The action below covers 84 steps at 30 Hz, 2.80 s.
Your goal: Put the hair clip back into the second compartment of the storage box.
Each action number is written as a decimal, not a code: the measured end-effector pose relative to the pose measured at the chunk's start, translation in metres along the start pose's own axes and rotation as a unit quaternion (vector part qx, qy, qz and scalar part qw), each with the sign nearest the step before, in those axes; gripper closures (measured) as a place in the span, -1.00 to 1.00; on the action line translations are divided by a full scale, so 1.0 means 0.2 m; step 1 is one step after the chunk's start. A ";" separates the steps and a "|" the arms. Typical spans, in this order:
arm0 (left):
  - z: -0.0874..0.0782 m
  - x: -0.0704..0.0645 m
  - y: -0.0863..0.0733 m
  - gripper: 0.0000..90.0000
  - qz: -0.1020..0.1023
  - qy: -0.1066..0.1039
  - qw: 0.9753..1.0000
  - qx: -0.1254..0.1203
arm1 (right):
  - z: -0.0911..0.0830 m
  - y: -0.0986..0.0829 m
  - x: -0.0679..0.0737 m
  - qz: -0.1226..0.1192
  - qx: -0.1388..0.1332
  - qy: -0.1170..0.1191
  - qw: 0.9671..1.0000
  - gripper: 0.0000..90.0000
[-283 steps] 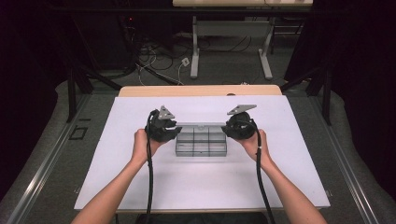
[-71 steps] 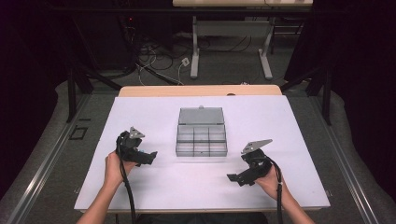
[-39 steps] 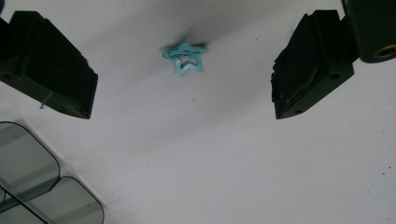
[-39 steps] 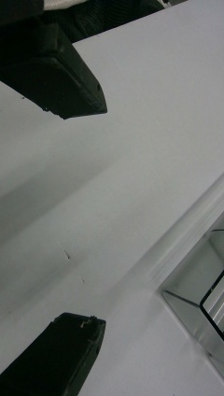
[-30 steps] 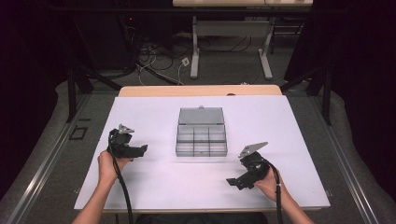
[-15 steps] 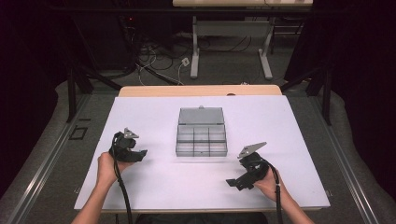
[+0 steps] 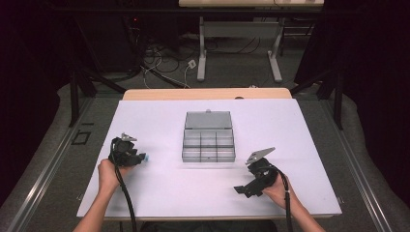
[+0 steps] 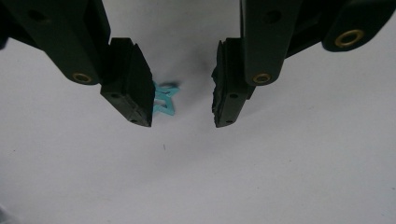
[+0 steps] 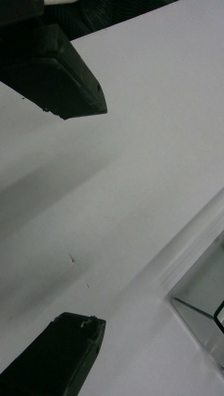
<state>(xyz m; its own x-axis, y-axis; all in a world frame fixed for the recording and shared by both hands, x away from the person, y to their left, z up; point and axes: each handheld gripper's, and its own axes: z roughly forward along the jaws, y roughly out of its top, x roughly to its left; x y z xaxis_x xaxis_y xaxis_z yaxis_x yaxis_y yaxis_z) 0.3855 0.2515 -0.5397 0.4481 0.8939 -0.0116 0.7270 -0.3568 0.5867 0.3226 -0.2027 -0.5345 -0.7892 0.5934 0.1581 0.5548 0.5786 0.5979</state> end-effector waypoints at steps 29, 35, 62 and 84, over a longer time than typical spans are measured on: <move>-0.02 0.01 0.00 0.86 0.042 -0.055 0.998 0.015 | 0.00 0.00 0.00 -0.003 0.003 -0.001 1.000 -1.00; -0.03 0.00 0.01 0.92 0.048 -0.064 0.997 0.006 | 0.00 0.00 -0.01 -0.003 0.003 -0.001 1.000 -1.00; 0.05 0.00 0.04 0.45 0.053 -0.077 0.996 -0.013 | 0.00 0.00 0.00 0.000 0.003 0.003 1.000 -1.00; 0.03 -0.05 0.03 0.87 0.072 -0.071 0.995 0.002 | 0.00 0.00 0.00 0.002 0.003 -0.002 1.000 -1.00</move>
<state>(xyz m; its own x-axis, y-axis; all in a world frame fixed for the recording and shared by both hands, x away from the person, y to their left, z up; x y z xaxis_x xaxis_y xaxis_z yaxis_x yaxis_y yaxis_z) 0.3881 0.2389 -0.5404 0.6160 0.7866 -0.0420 0.6518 -0.4790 0.5879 0.3220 -0.2029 -0.5340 -0.7865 0.5972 0.1574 0.5588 0.5796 0.5932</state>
